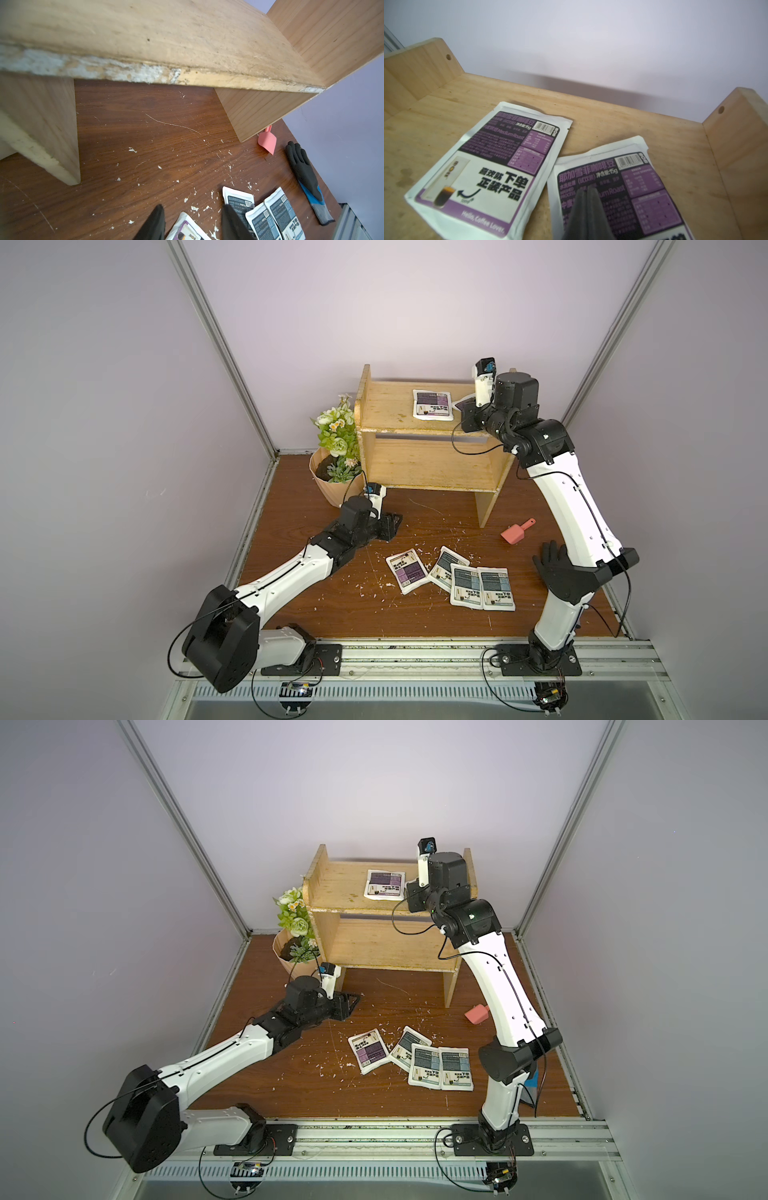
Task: Place the bagged coffee beans on the shelf by color
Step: Adjust the bagged coffee beans on the shelf.
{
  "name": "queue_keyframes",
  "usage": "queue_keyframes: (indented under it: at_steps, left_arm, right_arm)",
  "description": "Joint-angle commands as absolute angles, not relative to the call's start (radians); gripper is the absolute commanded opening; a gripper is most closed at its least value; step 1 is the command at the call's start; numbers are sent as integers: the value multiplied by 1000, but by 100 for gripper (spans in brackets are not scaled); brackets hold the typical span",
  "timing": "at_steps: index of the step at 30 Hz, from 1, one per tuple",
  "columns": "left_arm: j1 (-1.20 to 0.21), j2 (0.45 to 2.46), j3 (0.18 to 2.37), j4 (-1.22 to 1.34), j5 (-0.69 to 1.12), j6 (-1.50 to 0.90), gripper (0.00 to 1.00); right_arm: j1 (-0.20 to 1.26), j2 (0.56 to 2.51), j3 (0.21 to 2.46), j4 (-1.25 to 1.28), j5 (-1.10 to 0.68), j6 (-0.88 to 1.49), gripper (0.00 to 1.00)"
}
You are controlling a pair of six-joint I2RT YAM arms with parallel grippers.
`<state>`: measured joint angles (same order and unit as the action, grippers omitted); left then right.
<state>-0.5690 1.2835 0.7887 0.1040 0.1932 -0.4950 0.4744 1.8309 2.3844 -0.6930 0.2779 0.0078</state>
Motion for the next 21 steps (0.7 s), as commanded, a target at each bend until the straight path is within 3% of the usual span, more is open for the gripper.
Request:
queue_keyframes:
  at_steps: [1, 21]
  left_arm:
    - [-559, 1258, 793, 104, 176, -502, 47]
    - [-559, 1244, 782, 111, 184, -505, 47]
  right_arm:
    - [448, 1833, 2408, -669, 276, 28, 5]
    - [411, 1885, 2530, -563, 173, 139, 3]
